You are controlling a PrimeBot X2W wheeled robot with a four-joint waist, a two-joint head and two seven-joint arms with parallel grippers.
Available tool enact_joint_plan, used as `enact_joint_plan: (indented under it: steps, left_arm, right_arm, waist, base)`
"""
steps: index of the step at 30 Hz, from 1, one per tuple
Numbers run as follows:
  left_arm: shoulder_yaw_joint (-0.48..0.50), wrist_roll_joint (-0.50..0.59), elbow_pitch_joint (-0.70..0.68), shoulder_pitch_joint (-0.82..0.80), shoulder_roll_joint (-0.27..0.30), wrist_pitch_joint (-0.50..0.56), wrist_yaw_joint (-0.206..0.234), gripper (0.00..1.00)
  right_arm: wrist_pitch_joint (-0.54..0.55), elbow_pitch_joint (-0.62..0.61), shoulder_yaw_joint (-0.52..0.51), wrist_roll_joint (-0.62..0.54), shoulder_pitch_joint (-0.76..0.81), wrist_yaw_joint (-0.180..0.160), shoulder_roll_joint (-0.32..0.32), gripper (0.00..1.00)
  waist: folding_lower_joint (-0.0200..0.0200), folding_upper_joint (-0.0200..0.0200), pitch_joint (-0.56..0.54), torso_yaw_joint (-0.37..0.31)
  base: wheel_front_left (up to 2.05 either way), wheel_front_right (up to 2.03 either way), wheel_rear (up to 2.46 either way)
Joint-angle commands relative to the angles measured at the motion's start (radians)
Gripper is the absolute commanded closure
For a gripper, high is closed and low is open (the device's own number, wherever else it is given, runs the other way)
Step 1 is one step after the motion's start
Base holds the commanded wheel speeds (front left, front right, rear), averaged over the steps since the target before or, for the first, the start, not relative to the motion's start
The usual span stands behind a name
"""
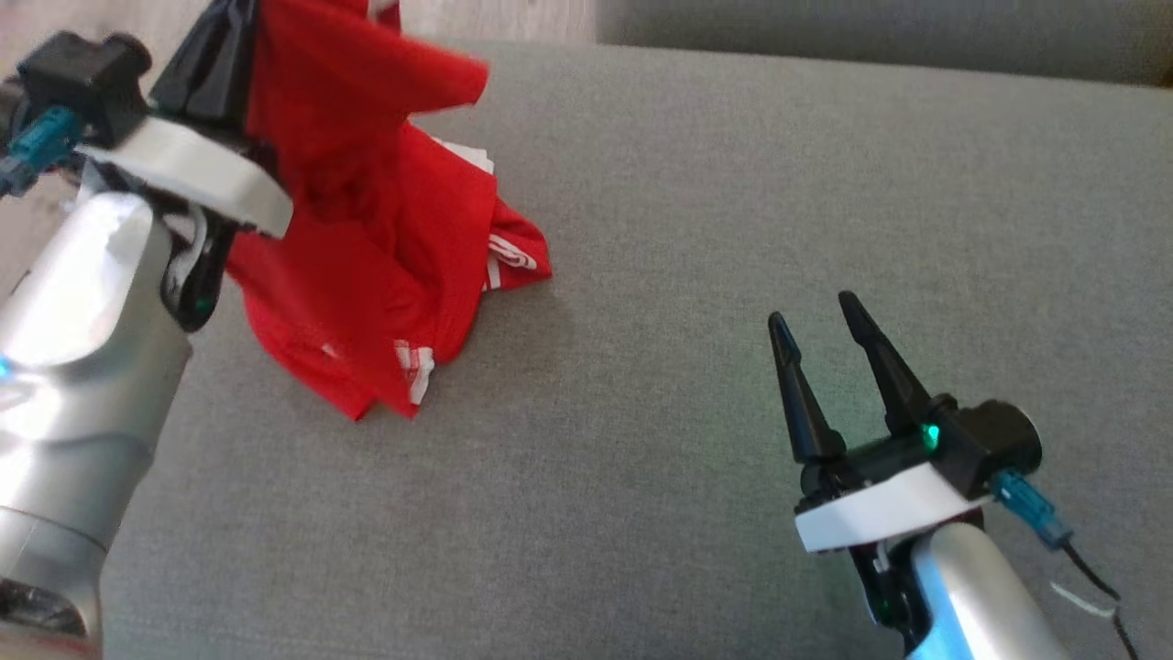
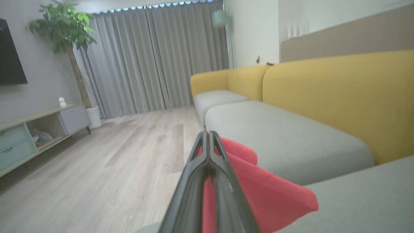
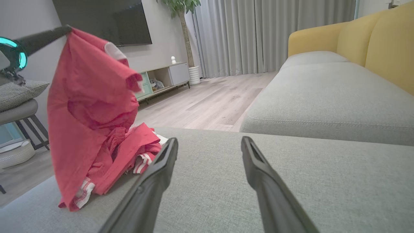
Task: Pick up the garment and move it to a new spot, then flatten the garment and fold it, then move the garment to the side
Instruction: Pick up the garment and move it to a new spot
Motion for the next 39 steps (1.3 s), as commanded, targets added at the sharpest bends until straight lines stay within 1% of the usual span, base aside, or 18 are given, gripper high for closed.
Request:
enact_joint_plan:
  steps: [1,4,9,10,13,16,20,24,26,30,32,35,36,37,38,39]
  left_arm:
    - [0.050,0.002,-0.074,-0.072,0.042,-0.018,0.013,1.00]
    - [0.055,0.009,-0.168,-0.071,0.036,-0.022,0.017,1.00]
    - [0.048,0.001,-0.300,-0.069,0.017,0.001,0.036,1.00]
    - [0.048,0.001,-0.300,-0.069,0.017,0.001,0.036,1.00]
    - [0.034,-0.001,-0.373,-0.068,0.001,0.033,0.053,1.00]
    - [0.027,-0.004,-0.433,-0.065,-0.016,0.062,0.079,1.00]
    - [0.011,0.001,-0.473,-0.069,-0.043,0.092,0.113,1.00]
    - [-0.014,0.015,-0.455,-0.085,-0.074,0.111,0.129,1.00]
    - [-0.038,0.039,-0.430,-0.100,-0.084,0.121,0.133,1.00]
    - [-0.098,0.091,-0.347,-0.145,-0.104,0.139,0.114,1.00]
    - [-0.111,0.106,-0.289,-0.177,-0.116,0.137,0.105,1.00]
    - [-0.113,0.115,-0.188,-0.230,-0.136,0.115,0.091,1.00]
    - [-0.113,0.119,-0.154,-0.248,-0.141,0.103,0.085,0.86]
    - [-0.117,0.127,-0.121,-0.267,-0.144,0.091,0.080,0.38]
    - [-0.125,0.137,-0.085,-0.282,-0.146,0.084,0.073,0.00]
    - [-0.133,0.145,-0.051,-0.296,-0.148,0.078,0.066,0.00]
  right_arm:
    - [-0.011,-0.026,0.021,0.012,0.003,-0.001,-0.002,0.00]
    - [-0.011,-0.030,0.022,0.021,0.004,-0.001,-0.002,0.00]
    - [-0.011,-0.037,0.013,0.013,-0.005,-0.001,-0.002,0.00]
    - [-0.011,-0.037,0.013,0.013,-0.005,-0.001,-0.002,0.00]
    - [-0.011,-0.050,-0.003,0.025,-0.015,-0.001,-0.002,0.00]
    - [-0.011,-0.063,-0.007,0.044,-0.024,-0.001,-0.002,0.00]
    - [-0.011,-0.082,0.000,0.067,-0.033,-0.001,-0.002,0.00]
    - [-0.011,-0.103,0.019,0.091,-0.050,-0.001,-0.002,0.00]
    - [-0.011,-0.116,0.031,0.104,-0.058,-0.001,-0.002,0.00]
    - [-0.011,-0.143,0.069,0.131,-0.080,-0.001,-0.002,0.00]
    - [-0.011,-0.157,0.090,0.150,-0.092,-0.001,-0.002,0.00]
    - [-0.011,-0.177,0.110,0.182,-0.100,-0.001,-0.002,0.00]
    - [-0.011,-0.183,0.116,0.190,-0.101,-0.001,-0.002,0.00]
    - [-0.011,-0.189,0.122,0.196,-0.102,-0.001,-0.002,0.00]
    - [-0.011,-0.194,0.126,0.200,-0.103,-0.001,-0.002,0.00]
    - [-0.011,-0.199,0.127,0.203,-0.102,-0.001,-0.002,0.00]
  waist:
    - [0.0001,0.0000,-0.028,0.001]
    - [0.0001,0.0000,-0.048,-0.012]
    - [0.0001,0.0000,-0.071,-0.070]
    - [0.0001,0.0000,-0.071,-0.070]
    - [0.0001,0.0000,-0.075,-0.121]
    - [0.0001,0.0000,-0.075,-0.187]
    - [0.0001,0.0000,-0.063,-0.283]
    - [0.0001,0.0000,-0.028,-0.390]
    - [0.0001,0.0000,-0.005,-0.447]
    - [0.0001,0.0000,0.055,-0.560]
    - [0.0001,0.0000,0.087,-0.610]
    - [0.0001,0.0000,0.124,-0.666]
    - [0.0001,0.0000,0.134,-0.679]
    - [0.0001,0.0000,0.144,-0.689]
    - [0.0001,0.0000,0.150,-0.695]
    - [0.0001,0.0000,0.156,-0.697]
  base:
    - [0.00,0.00,0.00]
    - [0.00,0.00,0.00]
    - [0.00,0.00,0.00]
    - [0.00,0.00,0.00]
    - [0.00,0.00,0.00]
    - [0.00,0.00,0.00]
    - [0.00,0.00,0.00]
    - [0.00,0.00,0.00]
    - [0.00,0.00,0.00]
    - [0.00,0.00,0.00]
    - [0.00,0.00,0.00]
    - [0.00,0.00,0.00]
    - [0.00,0.00,0.00]
    - [0.00,0.00,0.00]
    - [0.00,0.00,0.00]
    - [0.00,0.00,0.00]
